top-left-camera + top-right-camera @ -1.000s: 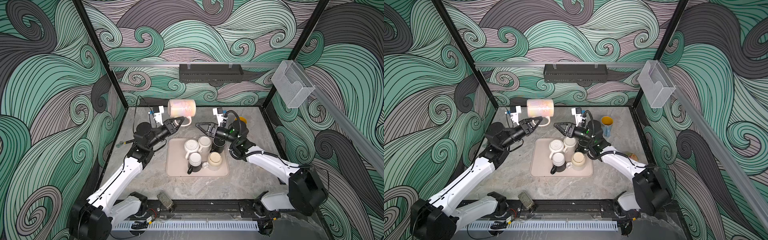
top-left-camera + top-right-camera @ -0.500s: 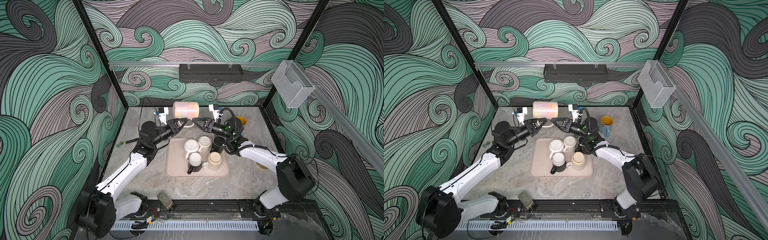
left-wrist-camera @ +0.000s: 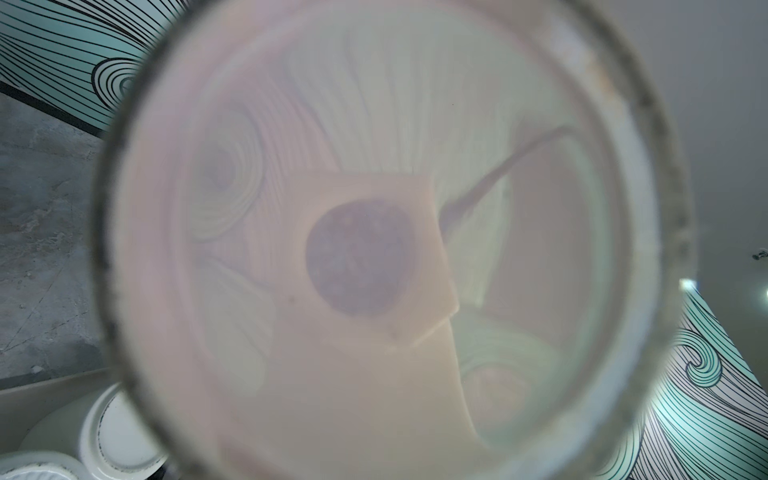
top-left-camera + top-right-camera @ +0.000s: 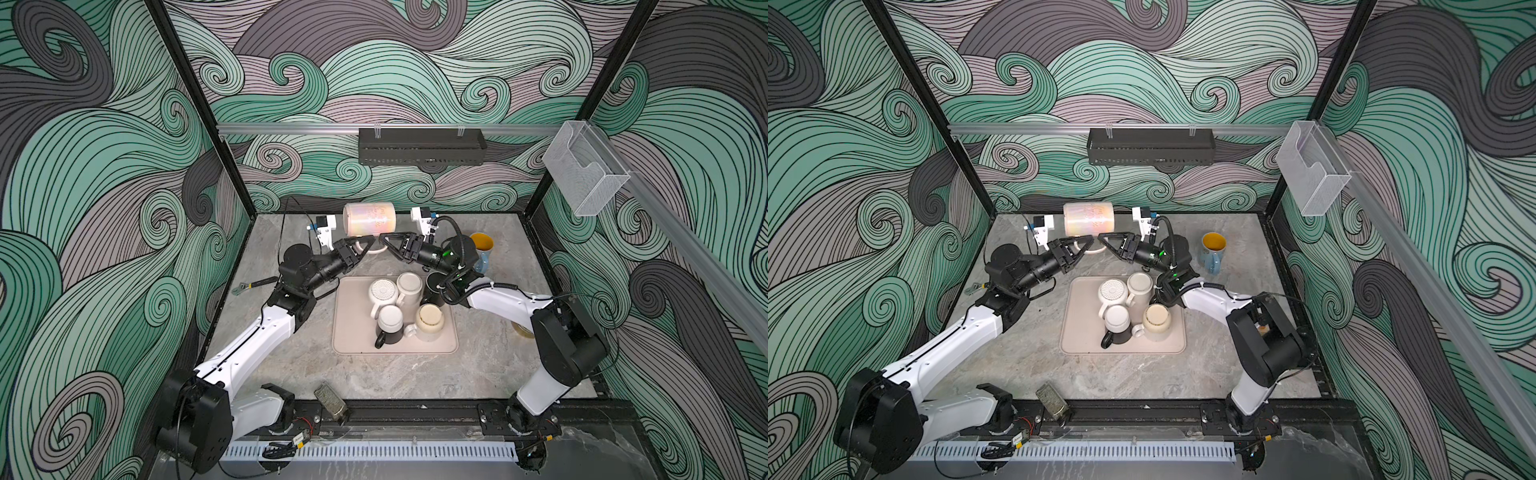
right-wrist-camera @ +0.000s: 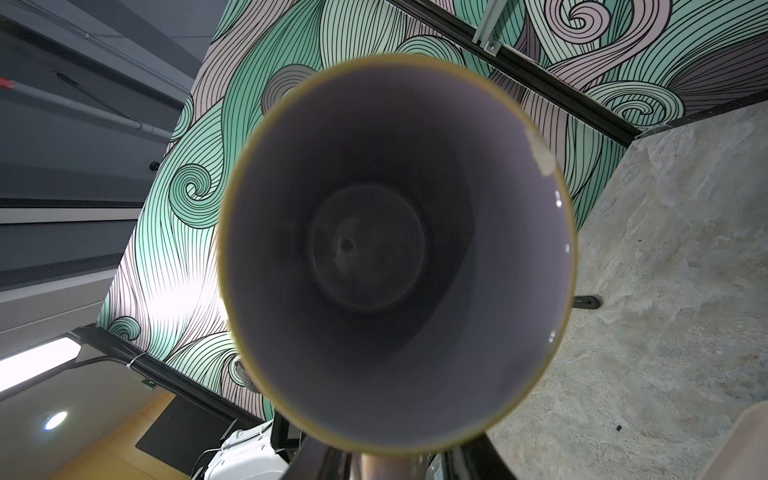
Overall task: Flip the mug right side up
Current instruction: 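Grasp the pink mug rim with the right gripper while the left gripper holds it, then open the left gripper and withdraw it while the right gripper carries the pink mug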
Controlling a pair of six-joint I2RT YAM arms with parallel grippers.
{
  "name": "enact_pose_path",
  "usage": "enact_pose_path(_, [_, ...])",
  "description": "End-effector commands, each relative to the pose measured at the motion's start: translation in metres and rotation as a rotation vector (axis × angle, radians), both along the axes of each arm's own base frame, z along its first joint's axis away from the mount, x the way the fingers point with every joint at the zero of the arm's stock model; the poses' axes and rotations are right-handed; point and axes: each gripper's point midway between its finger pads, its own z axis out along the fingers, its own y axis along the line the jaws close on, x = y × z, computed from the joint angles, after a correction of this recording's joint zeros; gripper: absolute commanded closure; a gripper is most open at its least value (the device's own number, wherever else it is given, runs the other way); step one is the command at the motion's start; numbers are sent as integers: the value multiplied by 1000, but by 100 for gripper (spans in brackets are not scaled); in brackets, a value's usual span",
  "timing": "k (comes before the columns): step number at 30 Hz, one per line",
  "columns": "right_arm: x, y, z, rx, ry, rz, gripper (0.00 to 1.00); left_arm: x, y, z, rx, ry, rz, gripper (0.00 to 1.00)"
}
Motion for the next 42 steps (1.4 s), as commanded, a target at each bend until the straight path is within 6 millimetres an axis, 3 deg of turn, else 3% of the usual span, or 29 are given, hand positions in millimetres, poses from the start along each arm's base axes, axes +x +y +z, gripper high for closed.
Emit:
enact_pose_path(1, [0, 0, 29, 77, -45, -3, 66, -19, -9, 43, -25, -187, -61, 100])
enact_pose_path(20, [-1, 19, 30, 66, -37, 52, 72, -17, -23, 33, -4, -160, -103, 100])
enact_pose_path(24, [-1, 24, 25, 53, -24, 64, 82, -18, -23, 31, 8, -158, -104, 100])
enact_pose_path(28, [-1, 24, 23, 54, -22, 68, 100, -18, -23, 28, 30, -154, -102, 100])
enact_pose_path(33, [0, 22, 23, 53, -26, 58, 100, -14, -20, 14, 99, -113, -73, 100])
enact_pose_path(34, [2, 21, 23, 50, -25, 48, 100, -13, -18, 7, 129, -89, -59, 84])
enact_pose_path(35, [3, 20, 23, 49, -28, 40, 100, -12, -16, 1, 162, -68, -43, 50])
enact_pose_path(36, [4, 18, 24, 50, -32, 31, 100, -12, -11, -5, 200, -40, -20, 28])
enact_pose_path(37, [6, 16, 25, 49, -33, 23, 100, -12, -6, -12, 241, -13, 8, 16])
enact_pose_path(39, [8, 14, 28, 50, -43, 12, 100, -15, 6, -27, 321, 28, 60, 9])
enact_pose_path(42, [13, 12, 29, 52, -46, 0, 100, -23, 29, -45, 428, 52, 147, 8])
